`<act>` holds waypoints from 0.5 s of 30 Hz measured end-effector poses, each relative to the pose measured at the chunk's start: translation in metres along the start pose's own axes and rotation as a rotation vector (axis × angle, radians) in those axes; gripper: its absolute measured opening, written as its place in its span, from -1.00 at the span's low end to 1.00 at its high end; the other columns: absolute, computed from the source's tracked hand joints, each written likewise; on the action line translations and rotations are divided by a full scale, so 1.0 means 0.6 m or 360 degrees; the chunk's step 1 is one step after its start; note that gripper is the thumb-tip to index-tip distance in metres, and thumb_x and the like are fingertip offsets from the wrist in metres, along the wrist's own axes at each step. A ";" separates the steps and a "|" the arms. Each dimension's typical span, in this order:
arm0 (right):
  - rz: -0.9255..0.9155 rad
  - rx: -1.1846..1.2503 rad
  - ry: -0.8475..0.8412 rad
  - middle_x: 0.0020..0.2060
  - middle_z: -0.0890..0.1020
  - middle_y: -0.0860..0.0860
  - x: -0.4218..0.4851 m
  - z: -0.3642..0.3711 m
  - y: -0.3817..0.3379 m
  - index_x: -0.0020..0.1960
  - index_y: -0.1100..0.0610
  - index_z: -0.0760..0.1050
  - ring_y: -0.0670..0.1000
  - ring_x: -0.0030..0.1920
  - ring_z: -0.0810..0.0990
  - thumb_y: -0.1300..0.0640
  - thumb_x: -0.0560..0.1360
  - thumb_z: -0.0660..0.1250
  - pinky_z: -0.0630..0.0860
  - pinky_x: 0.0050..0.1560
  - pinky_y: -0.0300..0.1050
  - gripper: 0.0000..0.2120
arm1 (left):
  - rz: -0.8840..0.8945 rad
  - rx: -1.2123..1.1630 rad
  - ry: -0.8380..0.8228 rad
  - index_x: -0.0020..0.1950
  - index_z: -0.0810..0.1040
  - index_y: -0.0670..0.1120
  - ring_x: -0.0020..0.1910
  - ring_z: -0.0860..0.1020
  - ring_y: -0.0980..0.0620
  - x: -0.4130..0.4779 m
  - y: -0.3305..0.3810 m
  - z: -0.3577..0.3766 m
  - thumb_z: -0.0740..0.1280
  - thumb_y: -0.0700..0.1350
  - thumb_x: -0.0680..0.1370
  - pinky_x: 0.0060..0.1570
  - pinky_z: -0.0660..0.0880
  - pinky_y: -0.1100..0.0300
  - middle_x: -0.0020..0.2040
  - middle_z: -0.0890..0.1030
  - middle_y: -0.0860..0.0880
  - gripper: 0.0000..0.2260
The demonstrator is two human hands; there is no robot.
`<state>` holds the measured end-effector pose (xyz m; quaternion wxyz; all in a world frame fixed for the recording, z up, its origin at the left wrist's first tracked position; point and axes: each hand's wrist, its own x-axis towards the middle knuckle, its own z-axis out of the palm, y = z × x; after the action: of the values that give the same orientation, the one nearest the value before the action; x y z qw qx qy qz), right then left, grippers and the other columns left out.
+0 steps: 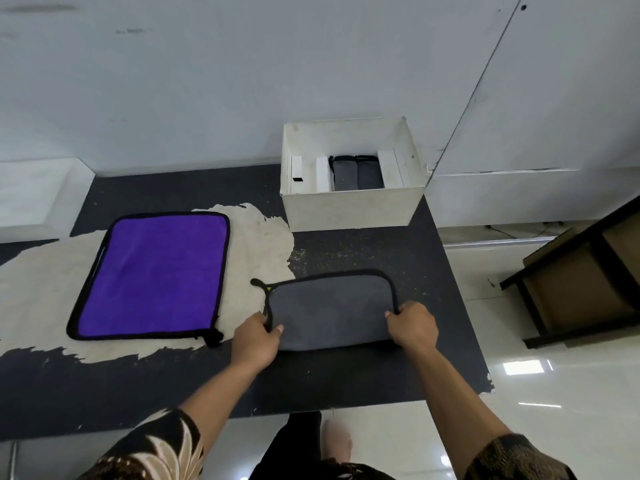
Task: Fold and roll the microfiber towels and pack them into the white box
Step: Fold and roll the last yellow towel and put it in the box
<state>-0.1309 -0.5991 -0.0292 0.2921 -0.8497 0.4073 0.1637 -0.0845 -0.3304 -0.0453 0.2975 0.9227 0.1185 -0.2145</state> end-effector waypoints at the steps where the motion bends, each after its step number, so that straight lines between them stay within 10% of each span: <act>1: 0.0007 -0.0008 -0.0009 0.11 0.62 0.16 -0.005 -0.001 0.012 0.15 0.22 0.56 0.21 0.15 0.57 0.01 0.56 0.33 0.47 0.01 -0.06 -0.70 | -0.0011 0.0001 -0.0012 -0.01 0.53 -0.10 -0.07 0.54 -0.02 -0.010 -0.004 0.008 0.38 0.00 0.54 -0.16 0.42 0.14 -0.09 0.57 -0.01 -0.81; 9: -0.0064 0.0151 0.0018 0.07 0.64 0.14 -0.021 -0.009 0.022 0.15 0.18 0.57 0.18 0.10 0.59 0.07 0.56 0.32 0.41 -0.07 -0.14 -0.76 | 0.0232 0.0041 0.0296 0.20 0.46 -0.02 0.00 0.54 0.02 -0.045 0.045 0.015 0.40 -0.03 0.52 -0.09 0.42 0.15 0.10 0.52 0.01 -0.71; 15: -0.0337 0.0293 0.0215 0.07 0.67 0.04 -0.053 0.002 -0.001 0.21 0.08 0.55 0.09 0.10 0.62 0.11 0.55 0.34 0.47 0.02 -0.13 -0.76 | 0.0199 -0.0551 -0.0432 0.15 0.55 -0.02 -0.03 0.64 0.06 -0.037 0.167 0.040 0.37 0.07 0.55 0.12 0.57 0.02 0.07 0.64 0.01 -0.75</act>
<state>-0.1500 -0.5787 -0.0134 0.3564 -0.8666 0.3474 0.0364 -0.0768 -0.4265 -0.0024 0.4774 0.8261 0.0552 -0.2942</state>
